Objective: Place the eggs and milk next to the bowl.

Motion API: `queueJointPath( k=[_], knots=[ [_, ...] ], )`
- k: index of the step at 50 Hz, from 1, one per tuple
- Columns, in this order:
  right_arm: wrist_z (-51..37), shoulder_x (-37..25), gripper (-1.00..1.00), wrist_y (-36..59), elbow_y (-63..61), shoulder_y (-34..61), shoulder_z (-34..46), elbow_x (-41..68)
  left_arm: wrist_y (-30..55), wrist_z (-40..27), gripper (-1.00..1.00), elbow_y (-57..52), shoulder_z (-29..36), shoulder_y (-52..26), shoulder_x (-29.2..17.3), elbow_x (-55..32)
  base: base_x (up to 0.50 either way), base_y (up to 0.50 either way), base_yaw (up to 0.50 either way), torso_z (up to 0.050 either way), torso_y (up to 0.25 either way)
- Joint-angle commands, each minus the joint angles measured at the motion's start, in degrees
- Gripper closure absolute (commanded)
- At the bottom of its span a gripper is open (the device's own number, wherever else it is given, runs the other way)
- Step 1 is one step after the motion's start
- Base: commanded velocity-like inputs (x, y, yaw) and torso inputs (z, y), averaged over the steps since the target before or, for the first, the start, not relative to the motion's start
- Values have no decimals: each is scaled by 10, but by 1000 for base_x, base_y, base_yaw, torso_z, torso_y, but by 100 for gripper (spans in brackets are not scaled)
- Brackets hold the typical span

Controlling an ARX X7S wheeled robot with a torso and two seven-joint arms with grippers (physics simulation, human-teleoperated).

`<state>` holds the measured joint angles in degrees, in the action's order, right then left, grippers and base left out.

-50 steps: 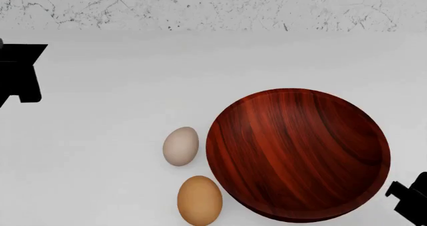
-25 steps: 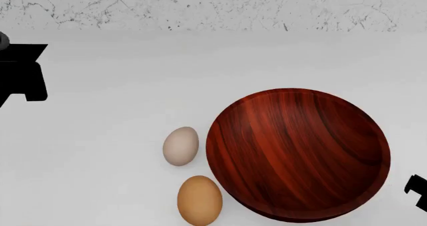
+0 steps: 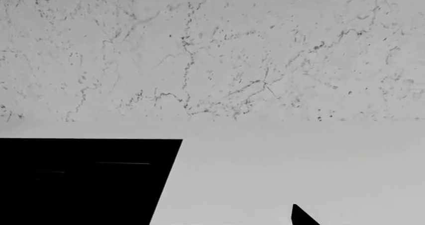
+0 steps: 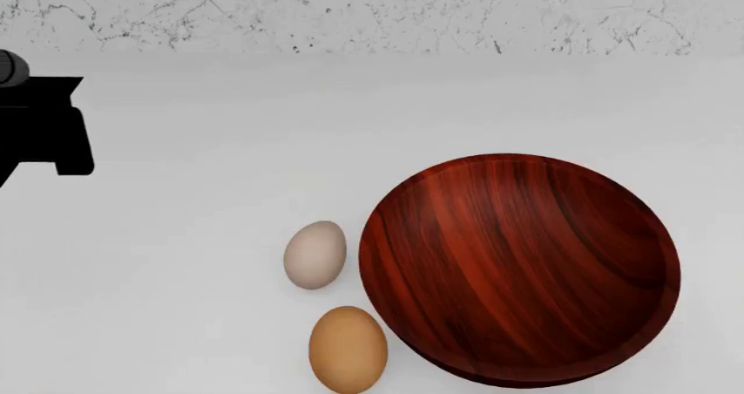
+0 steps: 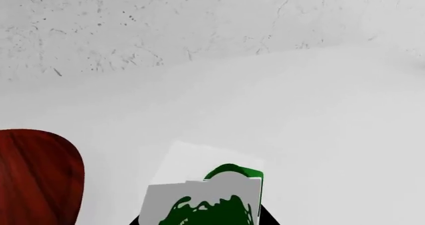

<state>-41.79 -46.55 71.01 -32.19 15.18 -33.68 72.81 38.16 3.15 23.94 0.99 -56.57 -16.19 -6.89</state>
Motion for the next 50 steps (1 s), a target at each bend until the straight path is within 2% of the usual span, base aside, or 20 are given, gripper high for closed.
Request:
queueJointPath(
  k=[1,9,21,32,33,34,50],
  knots=[
    [173,-57,100,-39,-11,-83,-47,-47,3,9,-100,-5,3,-7,11,-3,0,0,0,0,0],
    [336,-68,100,-119,-14,-159,-75,-113,2,4,-100,-2,5,-10,13,-3,0,0,0,0,0],
    [443,-76,100,-151,-22,-225,-121,-138,0,1,-100,1,4,-10,13,-5,0,0,0,0,0],
    [541,-78,100,-212,-33,-272,-125,-194,1,-1,-100,-2,4,-6,12,-8,0,0,0,0,0],
    [621,-76,100,-240,-43,-305,-140,-196,-1,-3,-100,-1,3,-4,13,-7,0,0,0,0,0],
    [637,-75,100,-243,-46,-315,-146,-198,-1,-3,-100,-2,3,-4,13,-7,0,0,0,0,0],
    [696,-66,100,-232,-66,-362,-201,-192,1,-6,-100,-8,4,0,11,-10,0,0,0,0,0]
  ],
)
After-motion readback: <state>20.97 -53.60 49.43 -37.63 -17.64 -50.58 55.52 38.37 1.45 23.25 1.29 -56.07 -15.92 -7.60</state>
